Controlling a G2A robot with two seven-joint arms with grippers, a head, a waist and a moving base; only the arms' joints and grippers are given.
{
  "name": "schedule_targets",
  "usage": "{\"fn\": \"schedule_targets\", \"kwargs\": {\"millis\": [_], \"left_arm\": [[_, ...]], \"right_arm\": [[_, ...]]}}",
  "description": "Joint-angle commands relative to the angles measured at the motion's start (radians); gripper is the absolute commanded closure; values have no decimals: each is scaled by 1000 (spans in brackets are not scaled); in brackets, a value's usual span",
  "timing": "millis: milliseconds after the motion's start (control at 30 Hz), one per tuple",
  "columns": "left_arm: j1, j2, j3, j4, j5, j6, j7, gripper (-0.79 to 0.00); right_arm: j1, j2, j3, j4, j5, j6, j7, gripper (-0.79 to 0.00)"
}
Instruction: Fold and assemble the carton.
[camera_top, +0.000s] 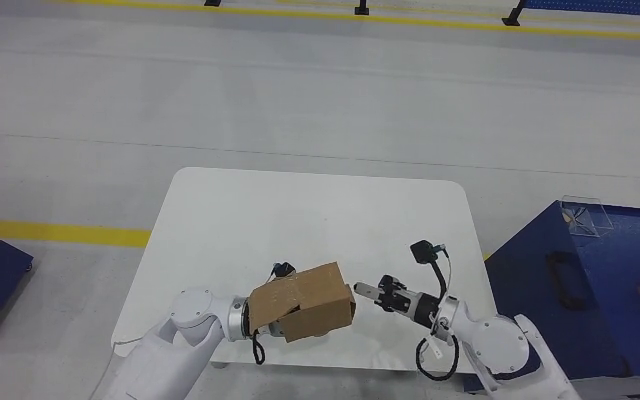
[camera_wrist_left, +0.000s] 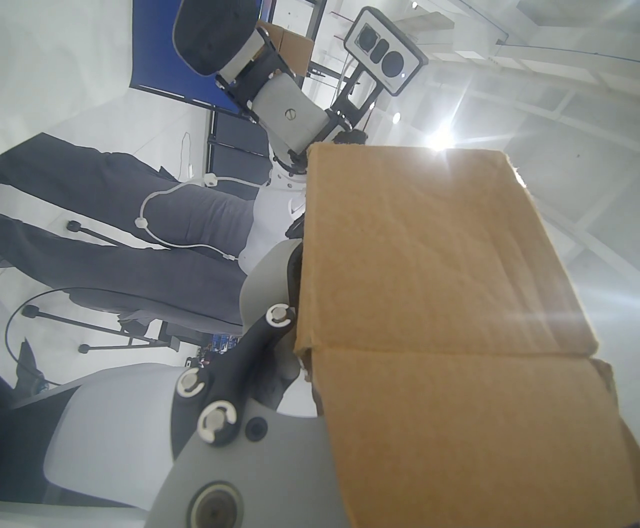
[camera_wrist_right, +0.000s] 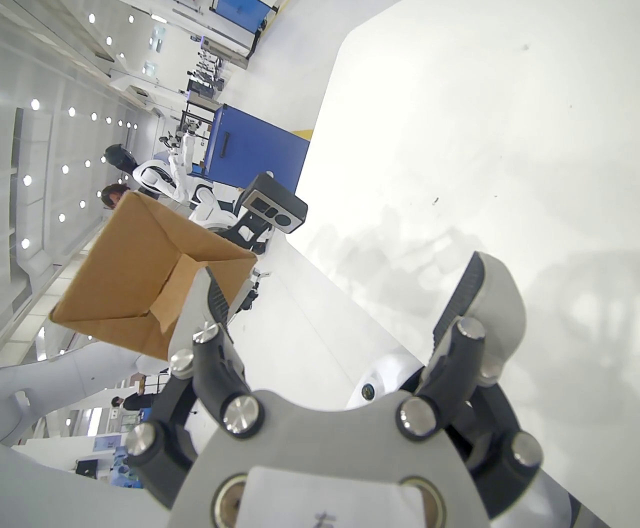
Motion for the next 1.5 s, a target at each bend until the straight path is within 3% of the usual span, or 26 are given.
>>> {"fn": "schedule_targets", "kwargs": {"millis": [0, 200, 433, 700, 767, 1133, 1200, 1300, 1400, 1467], "left_arm": [[-1, 0, 3, -1, 3, 2, 1, 0], [0, -2, 9, -6, 8, 2, 6, 0], [6, -1, 7, -8, 15, -14, 6, 0], [5, -1, 7, -9, 15, -18, 6, 0], [5, -1, 7, -9, 15, -18, 6, 0], [5, -1, 7, -9, 15, -18, 6, 0], [2, -1, 6, -47, 35, 23, 63, 0], [-2, -7, 7, -166, -14, 255, 271, 0], [5, -32, 20, -284, -187, 459, 604, 0], [20, -59, 35, -326, -369, 500, 867, 0]], "right_arm": [[4, -1, -21, -6, -5, 0, 3, -785], [9, -4, -34, -29, -9, -5, -32, -785], [-32, 2, 119, 9, 116, -38, -127, -785], [-122, -7, 327, 77, 250, -172, -441, -785], [-128, -8, 341, 82, 252, -213, -444, -785], [-128, -8, 341, 82, 252, -213, -444, -785], [-128, -8, 341, 82, 252, -213, -444, -785], [-128, -8, 341, 82, 252, -213, -444, -785], [-128, -8, 341, 82, 252, -213, -444, -785], [-128, -8, 341, 82, 252, -213, -444, -785]]}}
